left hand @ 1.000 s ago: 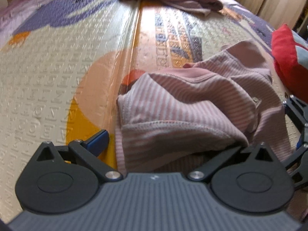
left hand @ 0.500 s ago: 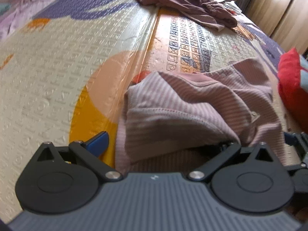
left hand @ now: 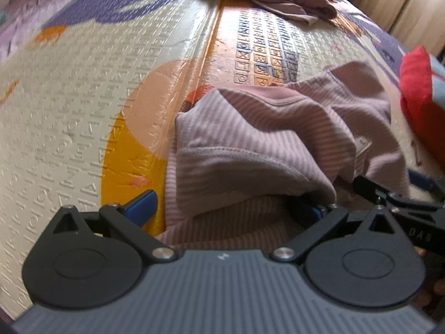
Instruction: Fold clothes
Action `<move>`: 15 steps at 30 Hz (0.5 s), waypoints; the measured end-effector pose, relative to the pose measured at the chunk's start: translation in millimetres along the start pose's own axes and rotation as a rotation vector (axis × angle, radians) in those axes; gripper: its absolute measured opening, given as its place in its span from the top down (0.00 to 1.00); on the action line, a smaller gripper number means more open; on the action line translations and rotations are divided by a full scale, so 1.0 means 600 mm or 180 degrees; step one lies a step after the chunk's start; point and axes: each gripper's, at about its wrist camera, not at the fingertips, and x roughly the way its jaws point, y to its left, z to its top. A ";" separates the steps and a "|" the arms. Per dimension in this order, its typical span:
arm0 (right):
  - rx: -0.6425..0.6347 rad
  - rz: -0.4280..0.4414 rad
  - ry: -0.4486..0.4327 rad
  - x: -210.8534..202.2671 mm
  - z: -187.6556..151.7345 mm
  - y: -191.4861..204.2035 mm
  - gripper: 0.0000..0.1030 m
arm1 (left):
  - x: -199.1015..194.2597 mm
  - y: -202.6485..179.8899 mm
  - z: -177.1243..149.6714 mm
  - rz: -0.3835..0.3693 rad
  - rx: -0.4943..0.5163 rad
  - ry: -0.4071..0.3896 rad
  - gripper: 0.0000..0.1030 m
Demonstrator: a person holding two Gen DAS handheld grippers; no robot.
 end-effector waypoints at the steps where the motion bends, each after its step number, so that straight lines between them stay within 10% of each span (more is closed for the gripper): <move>1: -0.0066 -0.0030 -0.0008 0.001 -0.003 0.005 0.03 | 0.000 -0.002 -0.004 0.0005 0.0049 -0.0054 0.00; 10: -0.0136 -0.0152 0.0026 0.018 0.007 0.017 0.02 | 0.021 0.006 0.022 -0.0231 0.0341 -0.0138 0.00; 15: 0.0158 -0.0147 -0.0140 -0.002 0.021 0.007 0.06 | 0.000 0.032 0.018 -0.0337 0.0001 0.0087 0.00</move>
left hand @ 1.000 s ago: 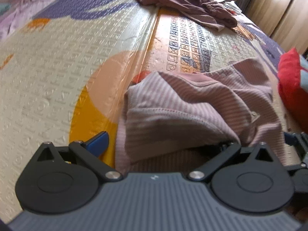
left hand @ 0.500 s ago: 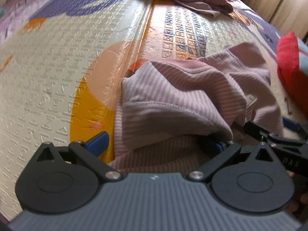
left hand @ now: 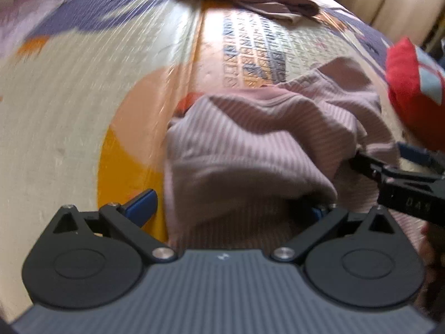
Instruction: Fold clothes
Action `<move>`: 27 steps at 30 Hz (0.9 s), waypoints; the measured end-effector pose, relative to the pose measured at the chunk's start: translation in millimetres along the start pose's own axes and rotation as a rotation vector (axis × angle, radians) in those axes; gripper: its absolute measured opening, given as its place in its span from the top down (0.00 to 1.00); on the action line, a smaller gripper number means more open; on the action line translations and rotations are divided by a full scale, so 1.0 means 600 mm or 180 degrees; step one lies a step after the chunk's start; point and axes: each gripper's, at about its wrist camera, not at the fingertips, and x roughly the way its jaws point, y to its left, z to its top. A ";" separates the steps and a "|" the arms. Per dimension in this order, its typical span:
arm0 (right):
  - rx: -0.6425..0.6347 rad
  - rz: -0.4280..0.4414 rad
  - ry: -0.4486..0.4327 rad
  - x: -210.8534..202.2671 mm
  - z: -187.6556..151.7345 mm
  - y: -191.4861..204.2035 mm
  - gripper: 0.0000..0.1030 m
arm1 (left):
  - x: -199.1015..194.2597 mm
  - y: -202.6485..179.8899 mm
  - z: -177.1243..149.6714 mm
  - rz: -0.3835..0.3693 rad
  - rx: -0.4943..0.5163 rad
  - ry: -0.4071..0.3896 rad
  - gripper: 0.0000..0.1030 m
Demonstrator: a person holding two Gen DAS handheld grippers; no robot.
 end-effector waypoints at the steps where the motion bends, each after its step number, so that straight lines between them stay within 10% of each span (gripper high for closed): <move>1: 0.0184 0.0031 0.0026 -0.004 -0.005 -0.010 0.06 | -0.004 0.003 -0.001 -0.0028 -0.0041 0.0018 0.00; 8: 0.0763 0.0281 -0.0282 -0.051 0.001 -0.039 0.14 | -0.007 0.010 -0.001 -0.0018 -0.0141 0.0076 0.00; 27: 0.0182 -0.0087 -0.0270 -0.060 0.016 -0.021 0.22 | -0.017 0.021 0.020 -0.0400 -0.0166 0.0002 0.00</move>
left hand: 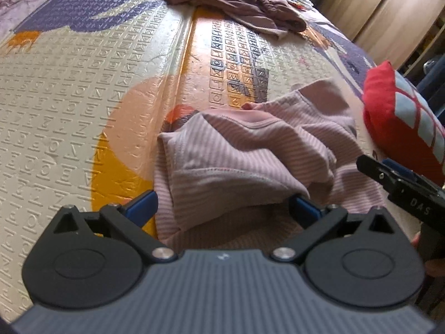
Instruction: Fold clothes
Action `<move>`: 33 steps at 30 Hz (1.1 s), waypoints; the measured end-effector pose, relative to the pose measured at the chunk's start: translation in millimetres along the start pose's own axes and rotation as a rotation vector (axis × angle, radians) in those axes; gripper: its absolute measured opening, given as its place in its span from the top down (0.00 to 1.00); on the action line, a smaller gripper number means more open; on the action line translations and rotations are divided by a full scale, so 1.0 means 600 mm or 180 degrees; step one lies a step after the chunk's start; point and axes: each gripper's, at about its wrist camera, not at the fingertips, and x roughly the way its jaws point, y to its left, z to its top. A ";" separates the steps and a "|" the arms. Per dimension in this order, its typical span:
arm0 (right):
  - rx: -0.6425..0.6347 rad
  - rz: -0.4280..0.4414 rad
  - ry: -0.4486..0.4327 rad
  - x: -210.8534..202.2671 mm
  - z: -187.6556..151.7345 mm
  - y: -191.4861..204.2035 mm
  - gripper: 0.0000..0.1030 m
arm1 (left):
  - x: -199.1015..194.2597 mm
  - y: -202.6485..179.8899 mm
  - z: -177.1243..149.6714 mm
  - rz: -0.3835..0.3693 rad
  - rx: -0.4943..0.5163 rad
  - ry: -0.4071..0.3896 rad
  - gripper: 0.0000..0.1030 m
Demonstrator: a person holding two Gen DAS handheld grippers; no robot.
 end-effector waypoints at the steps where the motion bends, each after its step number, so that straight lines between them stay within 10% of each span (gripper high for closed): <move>1: -0.0038 -0.0049 -0.0016 -0.002 0.002 0.002 0.22 | 0.003 0.003 0.000 -0.0019 -0.0029 0.0030 0.00; 8: -0.0091 -0.0033 0.0066 0.004 0.002 0.003 0.16 | 0.003 0.019 0.002 -0.0168 -0.0221 0.0068 0.03; 18: -0.0327 0.0185 0.0312 0.032 -0.019 0.046 0.38 | 0.007 0.028 0.003 -0.0199 -0.0362 0.0090 0.10; 33: -0.0206 0.0131 0.0389 0.045 -0.023 0.039 0.31 | 0.017 0.010 -0.003 0.0018 -0.0163 0.0078 0.10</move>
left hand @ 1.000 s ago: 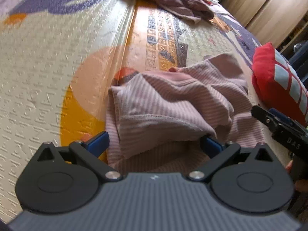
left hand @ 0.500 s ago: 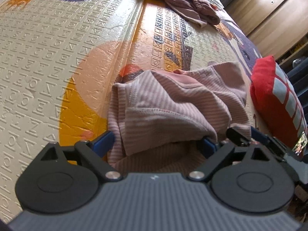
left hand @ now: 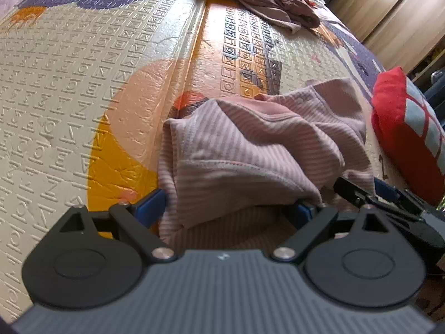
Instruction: Fold clothes
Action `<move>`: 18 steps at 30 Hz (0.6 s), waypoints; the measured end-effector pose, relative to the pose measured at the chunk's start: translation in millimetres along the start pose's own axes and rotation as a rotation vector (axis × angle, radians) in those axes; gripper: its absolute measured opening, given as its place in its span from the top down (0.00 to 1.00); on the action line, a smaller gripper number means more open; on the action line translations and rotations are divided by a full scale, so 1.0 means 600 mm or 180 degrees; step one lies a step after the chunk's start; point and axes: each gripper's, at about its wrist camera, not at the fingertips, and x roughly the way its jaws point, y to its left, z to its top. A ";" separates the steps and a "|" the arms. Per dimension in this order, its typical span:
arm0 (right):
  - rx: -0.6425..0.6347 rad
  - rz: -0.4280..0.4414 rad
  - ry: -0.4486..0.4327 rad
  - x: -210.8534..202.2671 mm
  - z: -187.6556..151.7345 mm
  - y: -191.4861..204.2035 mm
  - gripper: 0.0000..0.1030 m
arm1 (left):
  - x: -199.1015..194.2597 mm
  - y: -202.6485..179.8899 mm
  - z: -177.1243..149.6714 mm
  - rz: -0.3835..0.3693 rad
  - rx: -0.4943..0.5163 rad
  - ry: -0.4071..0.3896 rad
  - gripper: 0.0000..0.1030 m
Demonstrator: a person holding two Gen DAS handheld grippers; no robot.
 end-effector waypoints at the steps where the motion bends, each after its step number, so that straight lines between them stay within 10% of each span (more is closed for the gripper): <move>1: -0.0019 0.0000 0.0007 0.001 0.000 0.002 0.31 | 0.000 0.000 0.000 0.0005 0.0007 -0.0001 0.10; 18: -0.0169 -0.0024 0.0060 0.011 -0.008 0.018 0.42 | -0.004 0.003 0.002 0.0097 -0.0009 -0.0066 0.31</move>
